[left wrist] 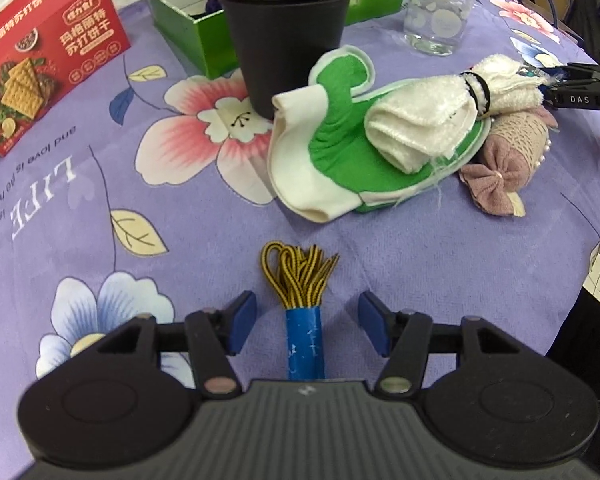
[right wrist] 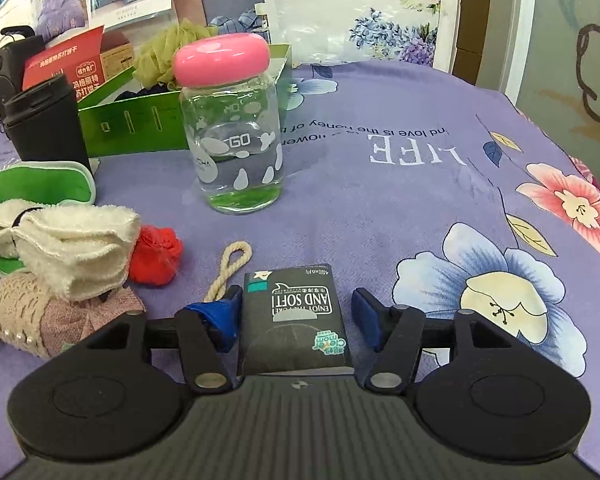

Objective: Organize soft objects
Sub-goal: 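Carry the shoelace bundle and tissue packet into the green box, open both grippers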

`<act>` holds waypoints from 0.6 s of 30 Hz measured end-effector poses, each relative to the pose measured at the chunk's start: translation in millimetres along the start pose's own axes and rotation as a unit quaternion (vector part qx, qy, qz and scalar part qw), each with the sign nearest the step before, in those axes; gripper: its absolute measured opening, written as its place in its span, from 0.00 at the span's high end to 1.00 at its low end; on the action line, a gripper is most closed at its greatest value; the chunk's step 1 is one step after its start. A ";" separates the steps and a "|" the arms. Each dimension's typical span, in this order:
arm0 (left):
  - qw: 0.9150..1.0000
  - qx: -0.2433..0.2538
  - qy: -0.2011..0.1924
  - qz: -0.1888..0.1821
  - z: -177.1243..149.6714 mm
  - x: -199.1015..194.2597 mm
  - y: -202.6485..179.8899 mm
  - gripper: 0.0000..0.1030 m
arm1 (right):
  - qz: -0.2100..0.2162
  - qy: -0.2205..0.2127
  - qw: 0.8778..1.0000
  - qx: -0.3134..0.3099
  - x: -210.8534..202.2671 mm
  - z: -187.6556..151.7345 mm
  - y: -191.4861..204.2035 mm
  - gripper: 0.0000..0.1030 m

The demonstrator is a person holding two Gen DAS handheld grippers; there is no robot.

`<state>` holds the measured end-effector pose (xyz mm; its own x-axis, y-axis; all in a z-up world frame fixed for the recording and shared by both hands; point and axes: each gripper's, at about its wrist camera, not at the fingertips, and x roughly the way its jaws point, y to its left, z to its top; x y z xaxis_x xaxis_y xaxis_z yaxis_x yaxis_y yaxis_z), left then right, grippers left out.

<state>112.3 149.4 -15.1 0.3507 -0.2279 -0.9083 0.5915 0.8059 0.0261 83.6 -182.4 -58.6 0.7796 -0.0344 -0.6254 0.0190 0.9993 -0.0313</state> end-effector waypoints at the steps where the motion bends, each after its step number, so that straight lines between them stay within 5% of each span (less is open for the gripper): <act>1: 1.000 -0.003 0.001 0.004 0.0 -0.1 -1.3 0.50 | 0.001 0.000 1.000 0.000 -0.3 0.3 -0.5 0.56; 2: 1.000 -0.007 0.001 0.004 -0.1 -1.1 -2.8 0.61 | 0.007 -0.003 1.000 0.000 -0.8 -1.0 -2.6 0.60; 3: 1.000 -0.011 0.000 0.004 -0.3 -3.3 -5.3 0.83 | 0.012 -0.008 1.000 -0.002 -2.3 -3.4 -4.3 0.63; 4: 1.000 -0.013 0.000 0.007 -0.8 -5.7 -8.1 0.86 | 0.012 -0.010 1.000 -0.005 -4.5 -5.1 -5.0 0.70; 11: 0.995 -0.095 -0.027 0.009 -2.6 -40.4 5.1 0.87 | 0.039 -0.032 0.999 -0.009 -44.2 6.0 -13.9 0.70; 18: 0.984 -0.116 -0.128 0.039 57.9 -122.9 40.3 0.87 | 0.075 -0.134 0.987 -0.055 -73.5 103.8 -0.8 0.70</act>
<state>135.1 178.3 121.7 0.5772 -0.2662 -0.7720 0.3838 0.9229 -0.0312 91.2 -179.4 68.3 0.9062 0.1331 -0.4014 -0.1660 0.9849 -0.0482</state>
